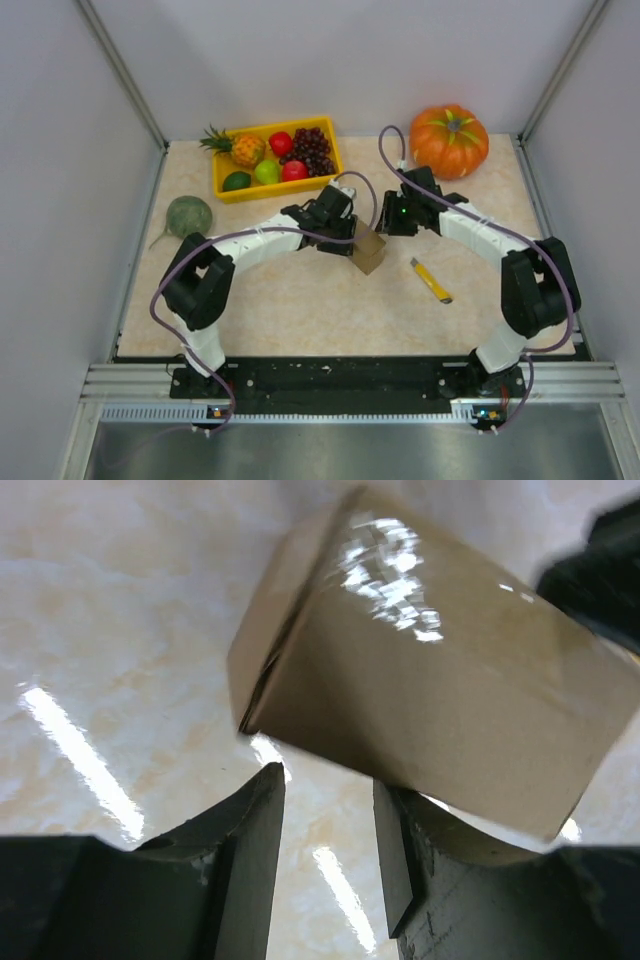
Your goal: Unpack the express box
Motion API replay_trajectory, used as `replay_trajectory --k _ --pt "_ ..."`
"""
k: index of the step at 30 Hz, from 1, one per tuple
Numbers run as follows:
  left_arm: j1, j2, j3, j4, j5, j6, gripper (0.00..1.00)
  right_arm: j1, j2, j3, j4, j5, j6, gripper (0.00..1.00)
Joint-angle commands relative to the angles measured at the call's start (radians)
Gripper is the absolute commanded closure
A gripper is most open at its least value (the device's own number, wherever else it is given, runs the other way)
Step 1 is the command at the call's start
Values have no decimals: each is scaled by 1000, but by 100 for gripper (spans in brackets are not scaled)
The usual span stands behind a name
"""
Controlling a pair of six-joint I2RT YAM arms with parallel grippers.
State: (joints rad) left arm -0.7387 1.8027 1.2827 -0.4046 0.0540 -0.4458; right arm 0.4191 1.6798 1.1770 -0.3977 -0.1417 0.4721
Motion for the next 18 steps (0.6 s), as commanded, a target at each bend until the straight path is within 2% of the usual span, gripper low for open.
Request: replay_trajectory --k 1,4,8,12,18 --pt "39 37 96 -45 -89 -42 55 9 -135 -65 0 -84 10 59" --pt "70 43 87 -16 -59 -54 55 9 -164 -94 8 -95 17 59" --pt "120 41 21 65 145 -102 54 10 -149 -102 28 -93 39 58" --pt "173 41 -55 151 271 -155 54 24 -123 -83 45 -104 54 58" --pt "229 47 -137 225 346 -192 55 89 -140 -68 72 -81 94 58"
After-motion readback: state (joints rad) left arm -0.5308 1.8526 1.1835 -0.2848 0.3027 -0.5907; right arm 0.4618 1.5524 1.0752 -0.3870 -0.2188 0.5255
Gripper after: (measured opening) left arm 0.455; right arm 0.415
